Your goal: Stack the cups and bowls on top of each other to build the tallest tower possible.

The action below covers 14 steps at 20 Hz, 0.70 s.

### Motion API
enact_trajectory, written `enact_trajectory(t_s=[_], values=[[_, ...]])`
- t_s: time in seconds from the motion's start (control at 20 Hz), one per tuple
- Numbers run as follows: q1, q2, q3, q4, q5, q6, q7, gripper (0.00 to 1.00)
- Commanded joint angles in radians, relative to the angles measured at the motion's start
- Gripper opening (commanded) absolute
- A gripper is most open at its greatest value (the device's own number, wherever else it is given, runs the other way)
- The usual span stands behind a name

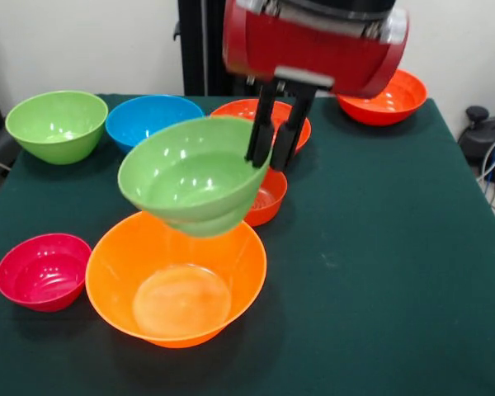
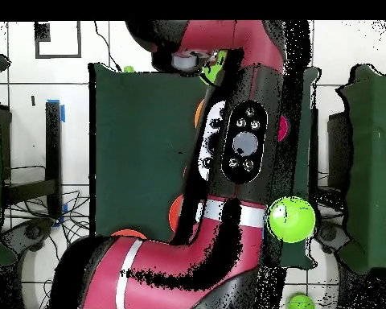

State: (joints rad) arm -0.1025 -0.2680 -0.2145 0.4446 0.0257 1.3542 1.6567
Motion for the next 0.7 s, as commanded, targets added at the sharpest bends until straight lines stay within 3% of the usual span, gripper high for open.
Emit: enact_trajectory(t_s=[0.05,0.35,0.7], values=[[-0.034,0.006,0.121,0.172,-0.078,-0.156,-0.394,0.0],[-0.082,0.059,0.141,0.105,-0.107,-0.184,-0.523,0.0],[-0.106,0.096,0.163,0.122,-0.096,-0.239,-0.514,0.0]])
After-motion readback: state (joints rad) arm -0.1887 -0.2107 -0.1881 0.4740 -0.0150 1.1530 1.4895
